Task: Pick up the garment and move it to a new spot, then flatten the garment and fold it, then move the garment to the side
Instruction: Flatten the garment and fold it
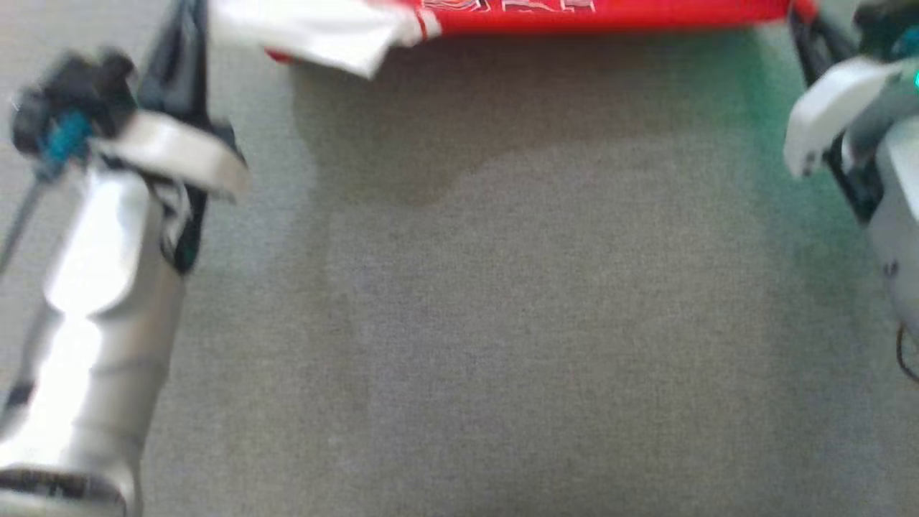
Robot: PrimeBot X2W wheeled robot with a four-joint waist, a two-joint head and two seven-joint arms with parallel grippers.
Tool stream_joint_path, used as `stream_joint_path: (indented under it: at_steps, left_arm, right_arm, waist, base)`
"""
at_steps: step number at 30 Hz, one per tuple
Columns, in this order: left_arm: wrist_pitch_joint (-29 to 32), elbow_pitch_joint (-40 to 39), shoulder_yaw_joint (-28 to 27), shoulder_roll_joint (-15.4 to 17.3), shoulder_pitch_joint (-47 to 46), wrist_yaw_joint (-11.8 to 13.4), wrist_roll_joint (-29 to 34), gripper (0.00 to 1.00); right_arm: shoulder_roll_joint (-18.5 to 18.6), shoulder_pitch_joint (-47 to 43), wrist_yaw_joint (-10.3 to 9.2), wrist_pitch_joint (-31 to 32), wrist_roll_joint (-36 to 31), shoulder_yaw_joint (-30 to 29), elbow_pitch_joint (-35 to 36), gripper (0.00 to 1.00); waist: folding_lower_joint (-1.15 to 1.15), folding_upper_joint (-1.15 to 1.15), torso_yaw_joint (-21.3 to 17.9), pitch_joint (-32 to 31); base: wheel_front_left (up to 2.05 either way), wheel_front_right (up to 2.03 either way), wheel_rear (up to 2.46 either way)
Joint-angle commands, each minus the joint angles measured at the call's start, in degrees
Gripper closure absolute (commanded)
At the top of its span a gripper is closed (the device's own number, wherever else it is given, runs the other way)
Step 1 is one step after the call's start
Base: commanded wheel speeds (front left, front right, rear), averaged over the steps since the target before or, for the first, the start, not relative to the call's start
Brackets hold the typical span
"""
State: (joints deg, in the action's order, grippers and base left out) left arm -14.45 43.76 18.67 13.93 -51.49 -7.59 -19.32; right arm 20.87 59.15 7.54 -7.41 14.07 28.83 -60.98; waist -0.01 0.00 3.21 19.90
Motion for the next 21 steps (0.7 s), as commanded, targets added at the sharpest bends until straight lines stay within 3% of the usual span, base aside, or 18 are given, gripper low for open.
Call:
stream_joint_path:
  at_steps: [1,10,21]
  left_arm:
    - [-0.5,-2.5,-0.5,3.8,0.2,0.1,-0.7,1.0]
    - [5.3,-11.9,11.5,11.8,13.1,0.1,-8.0,1.0]
    - [20.1,-29.9,18.4,23.8,26.4,0.1,-16.3,1.0]
  right_arm:
    - [1.5,-1.2,-0.05,1.0,1.9,1.8,1.2,1.0]
    - [10.0,-10.1,-0.05,11.7,18.6,16.3,9.8,1.0]
    - [20.1,-15.3,-0.05,21.5,31.6,27.6,22.7,1.0]
  waist:
    - [0.01,0.0,0.6,-2.1]
    - [0.01,0.0,1.2,-8.5]
    - [0.01,0.0,0.1,-14.5]
  base:
    - [0.0,0.0,0.0]
    - [0.0,0.0,0.0]
    - [0.0,0.0,0.0]
